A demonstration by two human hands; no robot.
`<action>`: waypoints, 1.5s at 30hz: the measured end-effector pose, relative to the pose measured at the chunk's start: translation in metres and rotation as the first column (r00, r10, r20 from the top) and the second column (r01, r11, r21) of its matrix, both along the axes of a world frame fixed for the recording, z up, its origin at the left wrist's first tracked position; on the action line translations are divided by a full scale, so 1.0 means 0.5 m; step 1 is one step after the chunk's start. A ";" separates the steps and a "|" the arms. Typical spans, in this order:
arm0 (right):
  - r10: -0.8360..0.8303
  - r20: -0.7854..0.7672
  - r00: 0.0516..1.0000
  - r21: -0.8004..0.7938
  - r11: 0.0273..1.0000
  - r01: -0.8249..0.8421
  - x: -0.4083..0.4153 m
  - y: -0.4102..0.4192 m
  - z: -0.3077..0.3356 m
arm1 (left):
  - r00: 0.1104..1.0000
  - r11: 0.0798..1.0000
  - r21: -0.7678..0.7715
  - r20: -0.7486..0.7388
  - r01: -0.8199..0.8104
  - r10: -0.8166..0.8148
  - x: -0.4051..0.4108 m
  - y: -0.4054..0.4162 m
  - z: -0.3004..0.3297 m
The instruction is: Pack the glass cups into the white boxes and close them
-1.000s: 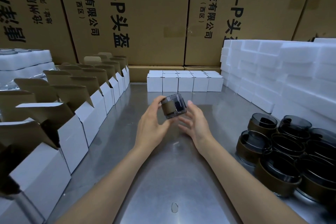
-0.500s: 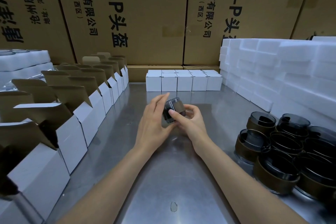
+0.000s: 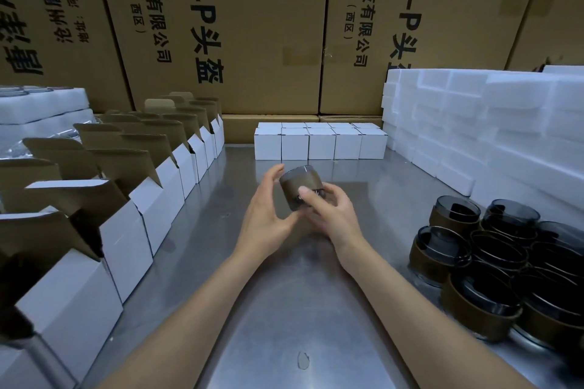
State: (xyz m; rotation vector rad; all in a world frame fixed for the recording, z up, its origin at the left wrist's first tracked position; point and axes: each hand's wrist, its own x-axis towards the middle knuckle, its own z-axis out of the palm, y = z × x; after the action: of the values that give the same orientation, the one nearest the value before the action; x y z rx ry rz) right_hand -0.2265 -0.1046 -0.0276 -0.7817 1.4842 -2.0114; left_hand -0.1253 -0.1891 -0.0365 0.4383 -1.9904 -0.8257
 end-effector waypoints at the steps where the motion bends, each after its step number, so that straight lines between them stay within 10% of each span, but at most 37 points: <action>1: -0.111 -0.094 0.989 -0.005 0.994 0.111 0.004 -0.002 -0.006 | 1.000 1.000 0.003 0.021 0.011 -0.011 0.000 0.001 0.000; 12: -0.296 -0.438 0.849 -0.024 0.948 0.318 0.008 -0.004 -0.016 | 0.999 0.995 -0.095 0.027 -0.022 0.025 0.003 0.005 0.004; 25: -0.176 -0.141 0.974 0.000 0.984 0.177 0.011 -0.002 -0.005 | 0.998 0.995 0.078 0.020 0.059 -0.061 0.000 -0.004 0.001; 45: -0.132 -0.371 0.919 0.125 0.974 0.190 0.066 0.107 -0.008 | 0.924 0.989 0.049 0.354 0.138 -0.147 0.093 0.107 0.006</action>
State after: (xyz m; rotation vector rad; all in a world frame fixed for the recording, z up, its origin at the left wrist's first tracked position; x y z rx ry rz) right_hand -0.1934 -0.0514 -0.0314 -1.0317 1.9488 -1.9049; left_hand -0.0787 -0.1358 -0.0336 0.4887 -2.3745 -0.9101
